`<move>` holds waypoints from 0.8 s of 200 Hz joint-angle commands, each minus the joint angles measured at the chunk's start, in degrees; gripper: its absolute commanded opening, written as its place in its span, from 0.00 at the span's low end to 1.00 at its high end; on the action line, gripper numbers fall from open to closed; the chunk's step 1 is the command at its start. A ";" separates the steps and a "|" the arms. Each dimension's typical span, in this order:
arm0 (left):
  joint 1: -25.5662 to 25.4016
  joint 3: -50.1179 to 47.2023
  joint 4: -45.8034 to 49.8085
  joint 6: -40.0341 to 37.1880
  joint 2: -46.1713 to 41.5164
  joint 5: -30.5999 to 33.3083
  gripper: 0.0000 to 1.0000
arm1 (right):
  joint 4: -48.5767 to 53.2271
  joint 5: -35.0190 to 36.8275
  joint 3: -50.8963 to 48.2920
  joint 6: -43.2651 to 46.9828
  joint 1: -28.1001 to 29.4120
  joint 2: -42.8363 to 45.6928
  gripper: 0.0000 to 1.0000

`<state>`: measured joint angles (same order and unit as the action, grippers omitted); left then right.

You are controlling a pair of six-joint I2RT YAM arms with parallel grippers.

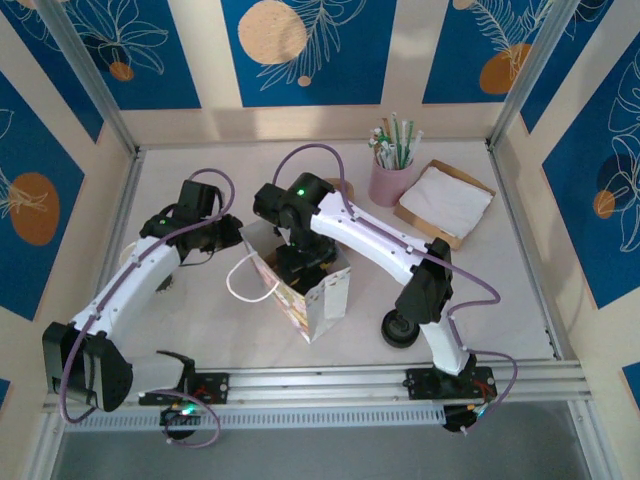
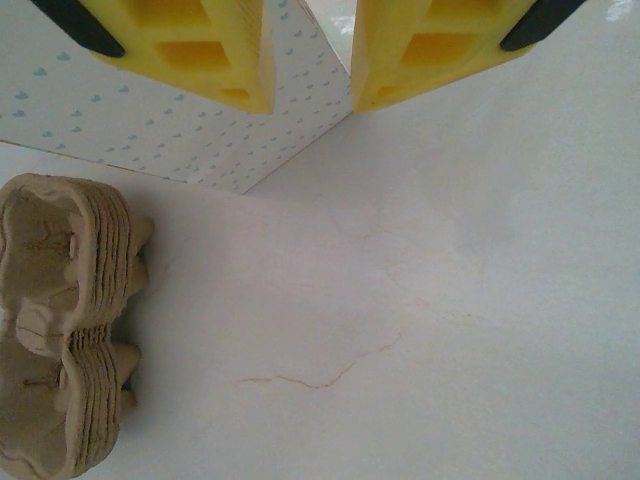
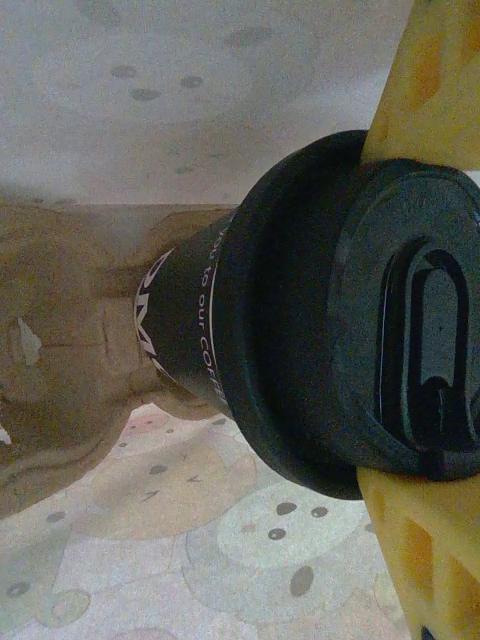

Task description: Pack the takeout coffee

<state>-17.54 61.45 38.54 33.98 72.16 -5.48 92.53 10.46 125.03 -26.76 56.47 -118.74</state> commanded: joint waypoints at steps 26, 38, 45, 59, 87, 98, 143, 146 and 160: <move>-0.48 0.26 -0.11 -0.61 -0.35 -0.50 0.26 | 9.34 -2.98 -1.26 1.46 0.77 0.61 0.55; -0.48 0.00 -0.35 -0.56 -0.28 -0.58 0.26 | 9.33 -3.05 -1.37 1.51 0.91 0.59 0.55; -0.52 -0.19 -0.48 -0.50 -0.22 -0.67 0.26 | 9.33 -3.18 -1.57 1.53 0.86 0.61 0.55; -0.48 -0.30 -0.49 -0.56 -0.10 -0.60 0.26 | 9.35 -3.16 -1.72 1.46 0.92 0.60 0.55; -0.47 -0.33 -0.31 -0.64 -0.26 -0.50 0.26 | 9.33 -3.25 -1.72 1.73 0.87 0.26 0.55; -0.50 -0.28 -0.23 -0.66 -0.45 -0.41 0.26 | 9.36 -3.44 -1.63 1.80 0.90 0.08 0.55; -0.50 -0.42 -0.04 -0.66 -0.56 -0.23 0.26 | 9.38 -3.47 -1.49 2.13 1.00 -0.57 0.55; -0.52 -0.45 -0.03 -0.72 -0.56 -0.24 0.26 | 9.34 -3.50 -1.51 2.22 1.01 -0.53 0.55; -0.48 -0.37 -0.04 -0.67 -0.53 -0.24 0.26 | 9.31 -3.42 -1.46 2.28 0.98 -0.71 0.55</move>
<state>-17.54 61.43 38.52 33.98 72.16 -5.48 92.42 10.07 124.31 -25.50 56.77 -118.74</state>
